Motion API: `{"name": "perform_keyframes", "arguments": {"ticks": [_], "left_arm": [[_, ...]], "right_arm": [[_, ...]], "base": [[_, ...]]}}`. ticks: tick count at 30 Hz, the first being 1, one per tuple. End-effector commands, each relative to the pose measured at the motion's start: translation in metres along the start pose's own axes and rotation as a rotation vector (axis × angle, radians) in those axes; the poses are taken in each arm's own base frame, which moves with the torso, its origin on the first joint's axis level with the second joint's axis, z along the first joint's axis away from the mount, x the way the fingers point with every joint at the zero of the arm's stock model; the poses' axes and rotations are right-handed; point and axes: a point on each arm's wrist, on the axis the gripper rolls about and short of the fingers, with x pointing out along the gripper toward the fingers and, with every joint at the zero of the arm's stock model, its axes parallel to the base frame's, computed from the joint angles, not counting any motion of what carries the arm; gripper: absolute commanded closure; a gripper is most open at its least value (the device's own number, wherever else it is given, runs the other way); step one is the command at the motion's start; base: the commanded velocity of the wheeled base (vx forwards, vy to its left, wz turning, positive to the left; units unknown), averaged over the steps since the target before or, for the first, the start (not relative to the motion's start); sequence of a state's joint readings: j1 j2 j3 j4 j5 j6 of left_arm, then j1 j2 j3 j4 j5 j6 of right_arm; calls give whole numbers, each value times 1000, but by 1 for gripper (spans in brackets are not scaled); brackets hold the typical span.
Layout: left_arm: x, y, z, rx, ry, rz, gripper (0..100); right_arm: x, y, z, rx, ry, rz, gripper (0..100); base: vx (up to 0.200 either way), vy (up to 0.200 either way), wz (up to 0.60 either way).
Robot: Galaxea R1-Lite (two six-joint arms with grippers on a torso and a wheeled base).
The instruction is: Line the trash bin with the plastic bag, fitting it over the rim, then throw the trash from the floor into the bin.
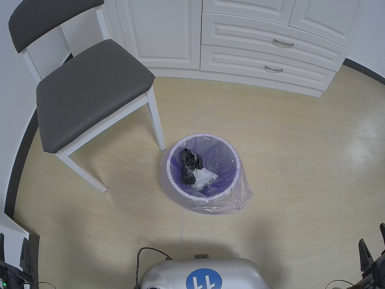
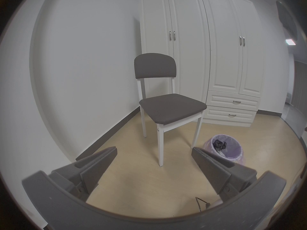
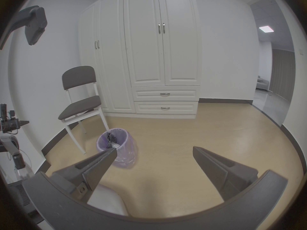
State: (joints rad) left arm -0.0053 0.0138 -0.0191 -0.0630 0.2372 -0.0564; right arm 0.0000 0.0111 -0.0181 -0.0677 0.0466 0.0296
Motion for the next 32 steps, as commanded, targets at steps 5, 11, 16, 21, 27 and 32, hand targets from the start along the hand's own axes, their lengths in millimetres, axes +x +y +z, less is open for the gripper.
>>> {"name": "perform_keyframes", "arguments": {"ticks": [5,11,16,21,27,32], "left_arm": [[0,-1,-7,-10,20,-48,0],[0,-1,-7,-7,18,-61,0],[0,-4,-11,19,71,-201,0],[-1,-5,-13,77,92,-245,0],[-1,-5,-13,53,84,-238,0],[-1,-5,-13,53,84,-238,0]], "right_arm": [[0,0,-8,-8,31,29,0],[-1,-1,-14,-62,96,-36,0],[0,-1,-13,-44,85,-43,0],[0,-1,-13,-31,79,-48,0],[0,-1,-13,-31,79,-48,0],[0,-1,-13,-31,79,-48,0]], "base": [[0,0,0],[0,0,0],[0,0,0],[0,0,0],[0,0,0],[0,0,0]]}}
